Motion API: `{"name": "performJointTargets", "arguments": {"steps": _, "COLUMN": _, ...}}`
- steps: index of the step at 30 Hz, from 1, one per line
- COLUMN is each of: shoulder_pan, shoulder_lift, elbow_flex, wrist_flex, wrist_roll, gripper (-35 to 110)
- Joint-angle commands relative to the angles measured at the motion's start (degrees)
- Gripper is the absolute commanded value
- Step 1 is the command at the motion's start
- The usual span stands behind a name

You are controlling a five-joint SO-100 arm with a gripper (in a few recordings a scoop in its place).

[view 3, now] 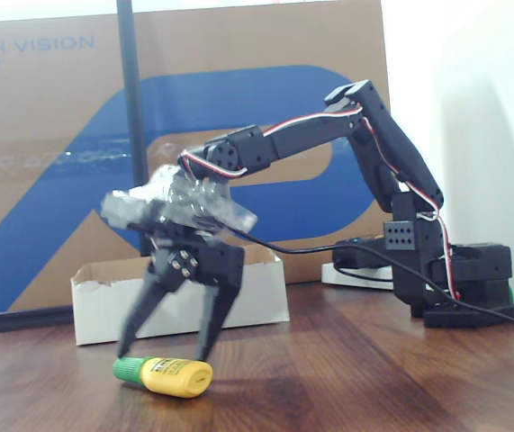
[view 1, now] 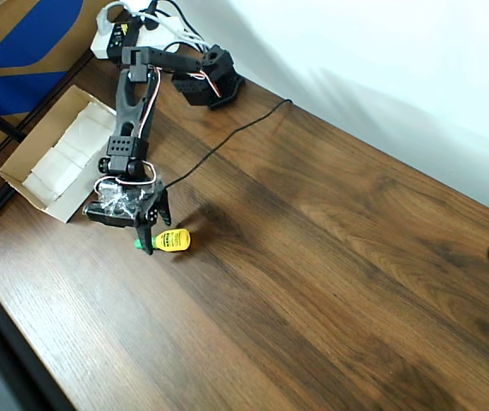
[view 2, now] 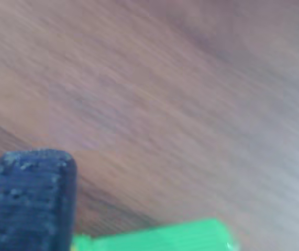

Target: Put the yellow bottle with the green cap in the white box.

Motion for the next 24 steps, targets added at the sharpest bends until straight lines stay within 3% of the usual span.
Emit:
{"name": "performJointTargets", "arguments": {"steps": 1, "shoulder_pan": -0.4, "shoulder_lift": 1.8, "elbow_flex": -3.2, "wrist_flex": -0.3, "wrist_roll": 0.4, "gripper": 35}}
{"name": "performJointTargets", "arguments": {"steps": 24, "shoulder_pan": -1.8, "shoulder_lift": 3.7, "elbow_flex": 1.1, "wrist_flex": 2.2, "wrist_roll": -7.5, "gripper": 32}}
